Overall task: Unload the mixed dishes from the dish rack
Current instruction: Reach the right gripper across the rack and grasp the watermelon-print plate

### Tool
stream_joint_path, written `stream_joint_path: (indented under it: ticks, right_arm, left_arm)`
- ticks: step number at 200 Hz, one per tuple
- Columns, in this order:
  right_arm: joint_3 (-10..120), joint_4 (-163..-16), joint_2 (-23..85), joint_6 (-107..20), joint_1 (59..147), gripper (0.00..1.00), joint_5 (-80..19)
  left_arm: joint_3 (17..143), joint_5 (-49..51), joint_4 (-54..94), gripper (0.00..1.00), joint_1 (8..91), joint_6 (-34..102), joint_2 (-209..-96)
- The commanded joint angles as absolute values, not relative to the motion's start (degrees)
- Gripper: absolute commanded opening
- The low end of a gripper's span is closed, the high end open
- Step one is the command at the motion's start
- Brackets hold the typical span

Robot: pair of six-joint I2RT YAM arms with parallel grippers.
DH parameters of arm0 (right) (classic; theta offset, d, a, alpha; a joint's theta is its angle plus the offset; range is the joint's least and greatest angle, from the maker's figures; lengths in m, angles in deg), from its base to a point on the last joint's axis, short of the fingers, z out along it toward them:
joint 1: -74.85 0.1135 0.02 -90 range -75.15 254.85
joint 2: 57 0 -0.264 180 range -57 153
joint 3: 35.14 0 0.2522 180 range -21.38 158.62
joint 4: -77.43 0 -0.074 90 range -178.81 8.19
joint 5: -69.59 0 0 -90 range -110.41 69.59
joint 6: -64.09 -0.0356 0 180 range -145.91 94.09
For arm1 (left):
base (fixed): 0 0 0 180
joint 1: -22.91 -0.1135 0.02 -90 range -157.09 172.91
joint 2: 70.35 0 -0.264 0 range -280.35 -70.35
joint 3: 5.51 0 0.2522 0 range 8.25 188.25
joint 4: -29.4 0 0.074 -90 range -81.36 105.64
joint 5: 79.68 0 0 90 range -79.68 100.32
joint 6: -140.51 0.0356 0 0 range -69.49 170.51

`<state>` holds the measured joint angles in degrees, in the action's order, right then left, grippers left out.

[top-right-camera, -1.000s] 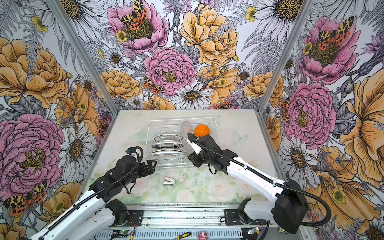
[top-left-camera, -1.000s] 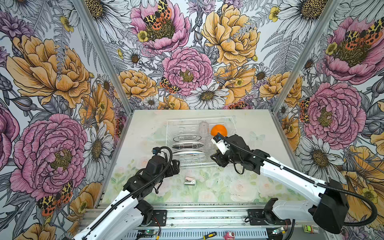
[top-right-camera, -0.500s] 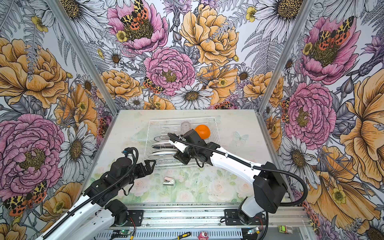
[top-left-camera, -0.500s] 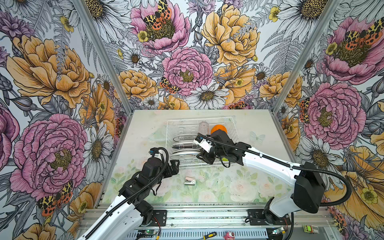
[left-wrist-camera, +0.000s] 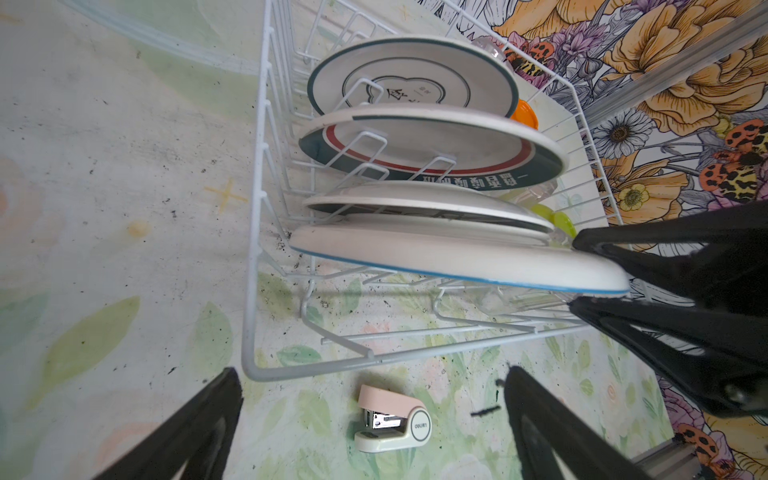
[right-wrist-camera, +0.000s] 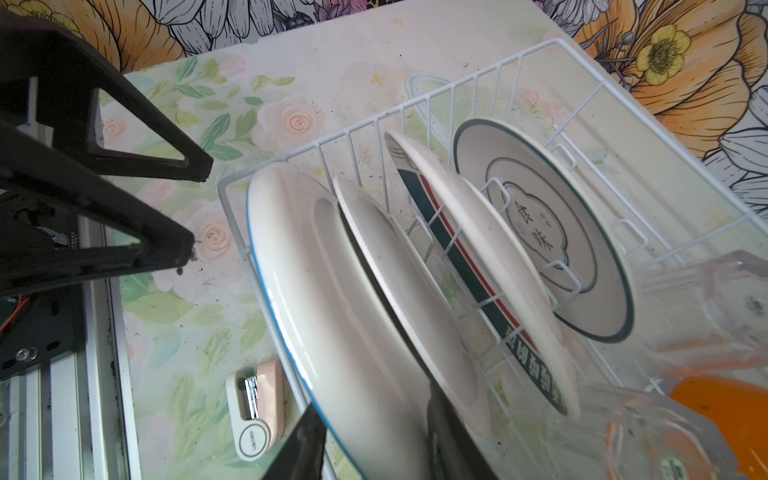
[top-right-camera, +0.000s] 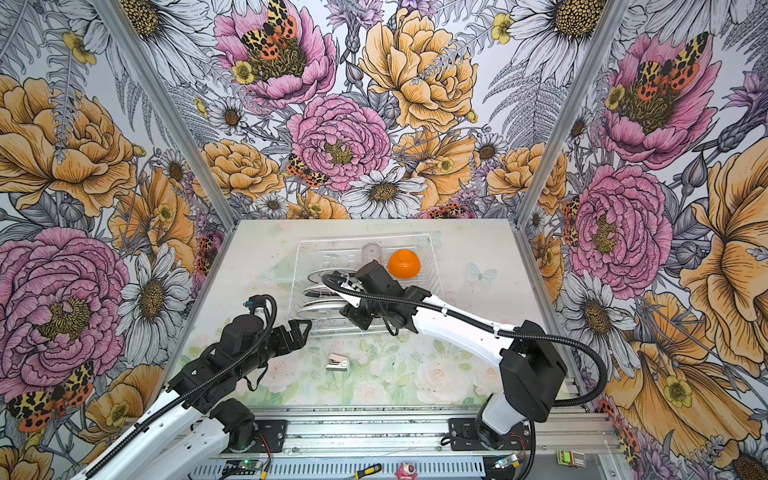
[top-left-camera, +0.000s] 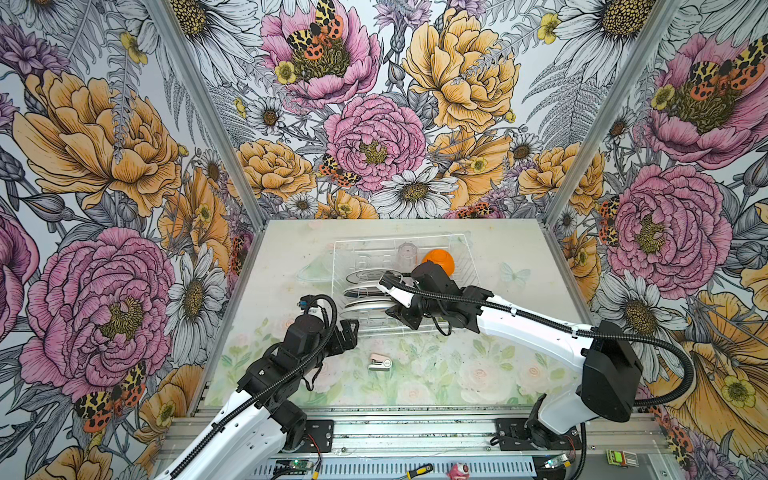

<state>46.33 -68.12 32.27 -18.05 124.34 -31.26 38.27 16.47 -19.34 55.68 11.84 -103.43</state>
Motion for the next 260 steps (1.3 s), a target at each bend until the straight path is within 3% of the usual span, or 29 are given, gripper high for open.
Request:
stream_joint_path:
  ticks: [1,70,121,193,260]
  right_arm:
    - [47.66,-65.68,34.25,-16.61,125.95,0.41,-30.04]
    - [49.68,-65.22,37.87,-14.9,126.47,0.38,-27.36]
    - [50.2,-65.42,38.54,-13.61,126.52,0.22,-21.12]
    - [47.59,-66.52,32.95,-10.99,126.53,0.11,-13.73]
    - [45.45,-70.53,25.98,-13.93,125.23,0.05,-14.47]
  left_arm:
    - [39.45,17.6,-19.65,0.99,55.87,12.44,-103.11]
    - [40.42,19.61,-19.62,0.99,55.78,13.42,-104.18]
    - [40.03,19.99,-19.52,0.98,55.69,13.43,-104.8]
    - [39.01,19.47,-19.61,0.99,55.66,12.49,-103.12]
    - [38.75,19.34,-19.61,0.99,55.61,11.68,-102.47]
